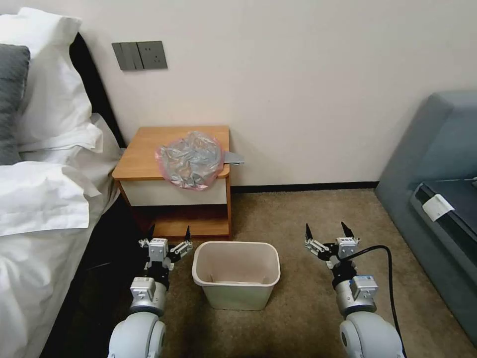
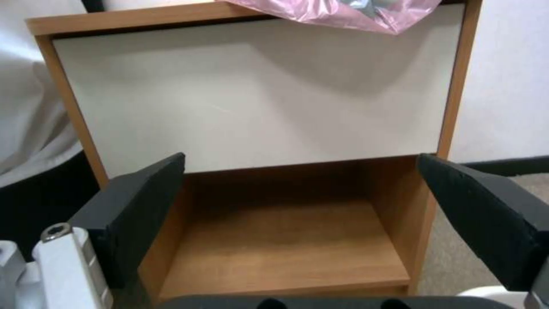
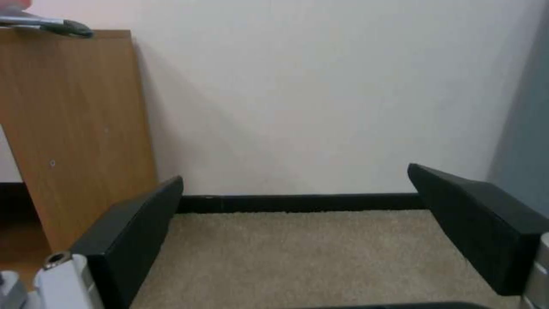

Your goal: Pick up the garbage bag from the table and place it over the trash can.

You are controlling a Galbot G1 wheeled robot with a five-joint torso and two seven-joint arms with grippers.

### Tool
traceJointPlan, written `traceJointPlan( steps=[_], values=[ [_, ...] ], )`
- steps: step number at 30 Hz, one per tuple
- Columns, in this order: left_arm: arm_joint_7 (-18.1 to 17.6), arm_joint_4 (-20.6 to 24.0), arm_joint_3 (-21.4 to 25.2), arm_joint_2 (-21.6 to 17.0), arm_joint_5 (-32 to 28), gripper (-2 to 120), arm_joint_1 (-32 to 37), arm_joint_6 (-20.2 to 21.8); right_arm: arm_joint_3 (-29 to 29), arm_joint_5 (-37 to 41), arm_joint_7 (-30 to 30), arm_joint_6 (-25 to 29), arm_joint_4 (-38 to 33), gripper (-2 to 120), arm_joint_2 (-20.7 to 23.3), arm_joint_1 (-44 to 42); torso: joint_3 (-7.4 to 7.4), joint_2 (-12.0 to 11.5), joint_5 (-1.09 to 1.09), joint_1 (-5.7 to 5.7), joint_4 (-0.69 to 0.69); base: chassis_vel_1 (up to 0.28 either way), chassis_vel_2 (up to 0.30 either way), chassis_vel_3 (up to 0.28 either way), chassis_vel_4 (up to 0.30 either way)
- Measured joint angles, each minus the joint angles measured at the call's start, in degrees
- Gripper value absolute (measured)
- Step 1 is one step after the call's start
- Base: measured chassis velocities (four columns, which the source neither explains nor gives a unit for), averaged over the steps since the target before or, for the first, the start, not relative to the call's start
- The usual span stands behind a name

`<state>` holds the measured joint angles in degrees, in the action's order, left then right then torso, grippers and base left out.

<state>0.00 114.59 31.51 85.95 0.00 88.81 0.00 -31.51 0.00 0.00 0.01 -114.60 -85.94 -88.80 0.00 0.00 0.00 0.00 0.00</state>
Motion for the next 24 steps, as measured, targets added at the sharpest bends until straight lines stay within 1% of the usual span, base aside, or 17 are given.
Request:
traceJointPlan(
  steps=[24],
  values=[
    [0.0,0.0,0.0,0.0,0.0,100,0.0,0.0,0.0,0.0,0.0,0.0,0.0,100,0.0,0.0,0.0,0.0,0.0,0.0,0.0,0.0,0.0,0.0,0.0]
  ],
)
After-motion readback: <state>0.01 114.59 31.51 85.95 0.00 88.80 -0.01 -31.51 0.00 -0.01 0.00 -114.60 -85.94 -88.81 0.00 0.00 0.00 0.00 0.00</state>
